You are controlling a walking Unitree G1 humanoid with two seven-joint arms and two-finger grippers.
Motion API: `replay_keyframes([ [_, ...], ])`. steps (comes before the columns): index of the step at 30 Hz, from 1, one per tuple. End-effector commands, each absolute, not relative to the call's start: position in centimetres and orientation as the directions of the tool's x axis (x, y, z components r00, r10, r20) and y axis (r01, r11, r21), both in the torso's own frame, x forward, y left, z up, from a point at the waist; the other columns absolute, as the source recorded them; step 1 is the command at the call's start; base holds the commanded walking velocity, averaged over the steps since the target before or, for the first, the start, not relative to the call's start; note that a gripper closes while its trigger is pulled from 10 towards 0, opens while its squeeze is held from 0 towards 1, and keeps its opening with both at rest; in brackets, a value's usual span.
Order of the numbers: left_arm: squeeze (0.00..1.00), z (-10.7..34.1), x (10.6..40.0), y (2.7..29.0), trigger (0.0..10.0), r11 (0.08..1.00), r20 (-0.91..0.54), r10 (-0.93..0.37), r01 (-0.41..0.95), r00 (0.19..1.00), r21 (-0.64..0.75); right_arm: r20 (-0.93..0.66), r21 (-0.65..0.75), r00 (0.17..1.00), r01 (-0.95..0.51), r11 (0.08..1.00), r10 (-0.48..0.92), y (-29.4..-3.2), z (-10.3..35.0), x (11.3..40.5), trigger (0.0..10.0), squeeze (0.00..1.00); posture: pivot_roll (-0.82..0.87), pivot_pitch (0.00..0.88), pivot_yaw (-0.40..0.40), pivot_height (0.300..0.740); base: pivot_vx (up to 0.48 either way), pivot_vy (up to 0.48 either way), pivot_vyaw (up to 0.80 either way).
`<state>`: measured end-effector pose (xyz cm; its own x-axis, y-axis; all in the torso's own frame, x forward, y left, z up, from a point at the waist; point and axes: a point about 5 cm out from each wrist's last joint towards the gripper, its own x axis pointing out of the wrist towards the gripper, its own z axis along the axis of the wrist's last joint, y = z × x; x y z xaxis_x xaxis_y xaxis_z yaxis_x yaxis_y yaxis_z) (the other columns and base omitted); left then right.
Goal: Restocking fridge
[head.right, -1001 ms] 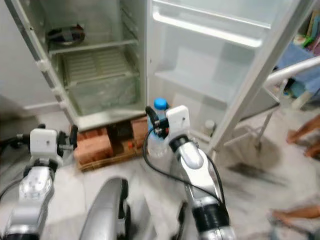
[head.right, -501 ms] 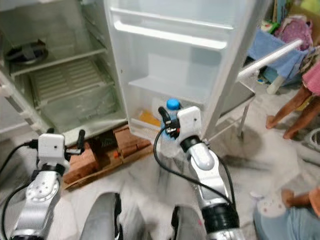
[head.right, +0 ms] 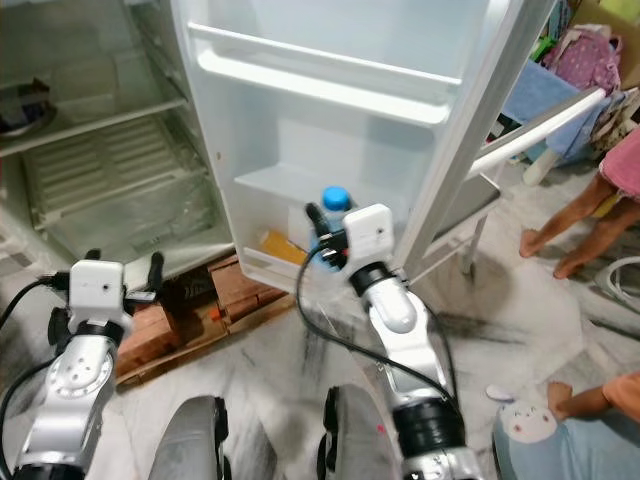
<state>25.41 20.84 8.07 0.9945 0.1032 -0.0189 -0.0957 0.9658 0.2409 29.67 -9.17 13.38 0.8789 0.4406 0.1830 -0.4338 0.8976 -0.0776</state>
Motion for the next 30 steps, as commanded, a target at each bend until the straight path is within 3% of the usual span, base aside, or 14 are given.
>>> replay_keyframes([
  [1, 0.00, 7.99, 25.36, 20.72, 10.0, 0.965, -0.017, 0.089, -0.082, 0.996, 0.248, 0.219, -0.099, 0.875, -0.420, 0.902, 0.431, -9.66, 14.24, 29.92, 10.0, 0.00, 0.10, 0.082, -0.018, 0.641, 0.277, 0.000, 0.00],
  [15, 0.00, 7.99, 25.41, 20.66, 10.0, 0.965, -0.018, 0.093, -0.085, 0.996, 0.246, 0.221, -0.099, 0.875, -0.419, 0.903, 0.430, -9.62, 14.26, 29.97, 10.0, 0.00, 0.10, 0.078, -0.017, 0.641, 0.376, 0.000, 0.00],
  [30, 0.00, 7.76, 25.21, 20.58, 10.0, 0.968, -0.027, 0.100, -0.091, 0.995, 0.232, 0.205, -0.087, 0.873, -0.434, 0.897, 0.443, -9.35, 13.80, 29.84, 10.0, 0.00, 0.10, 0.087, -0.018, 0.641, 0.000, 0.000, 0.00],
])
